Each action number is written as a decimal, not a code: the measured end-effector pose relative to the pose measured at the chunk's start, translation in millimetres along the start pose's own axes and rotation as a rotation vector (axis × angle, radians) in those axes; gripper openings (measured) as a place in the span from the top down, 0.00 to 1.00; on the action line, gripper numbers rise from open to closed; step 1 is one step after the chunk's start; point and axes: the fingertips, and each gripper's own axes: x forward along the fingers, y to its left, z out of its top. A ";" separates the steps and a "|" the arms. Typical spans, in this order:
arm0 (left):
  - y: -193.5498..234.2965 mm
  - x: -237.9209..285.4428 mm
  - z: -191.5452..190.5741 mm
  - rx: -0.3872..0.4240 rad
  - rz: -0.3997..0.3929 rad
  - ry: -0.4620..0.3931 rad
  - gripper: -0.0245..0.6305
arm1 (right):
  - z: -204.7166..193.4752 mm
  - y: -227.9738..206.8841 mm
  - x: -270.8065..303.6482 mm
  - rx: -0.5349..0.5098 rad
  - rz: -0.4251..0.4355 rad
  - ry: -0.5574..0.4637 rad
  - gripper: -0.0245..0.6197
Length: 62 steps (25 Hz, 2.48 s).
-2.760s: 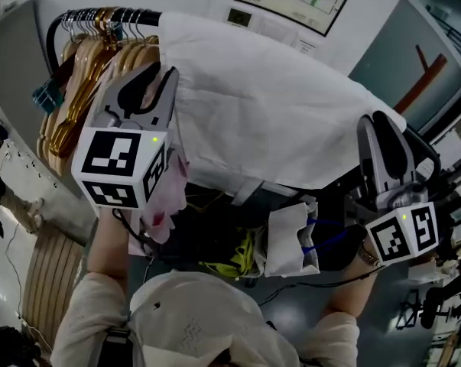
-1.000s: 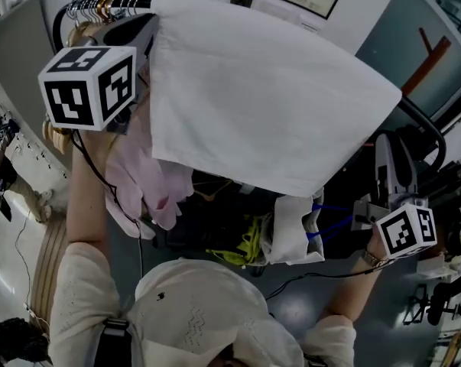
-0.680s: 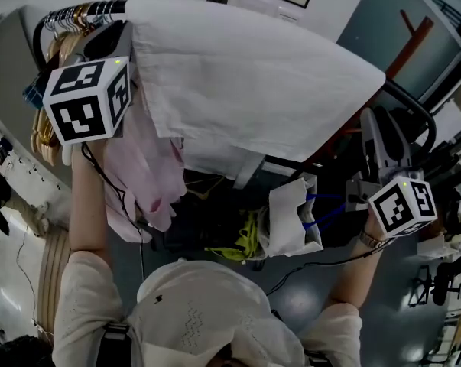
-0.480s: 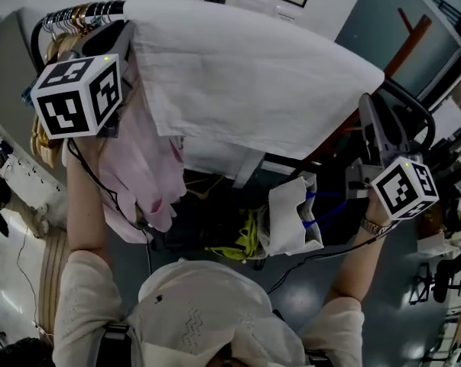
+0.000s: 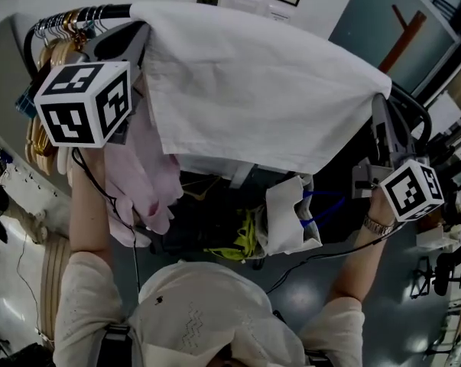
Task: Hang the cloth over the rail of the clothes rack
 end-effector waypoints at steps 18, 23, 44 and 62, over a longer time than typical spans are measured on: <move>-30.1 -65.8 22.2 -0.076 0.119 -0.381 0.93 | -5.0 0.3 -84.8 -0.162 -0.229 -0.165 0.88; -96.5 -80.5 -31.6 -0.093 -0.095 -0.311 0.94 | -70.0 62.5 -85.5 -0.020 -0.052 -0.127 0.94; -245.2 -138.2 -279.8 -0.310 -0.321 0.058 0.94 | -315.8 180.4 -115.6 0.124 0.014 0.279 0.93; -263.9 -141.6 -295.5 -0.299 -0.302 0.102 0.94 | -333.0 180.0 -125.6 0.149 0.040 0.318 0.94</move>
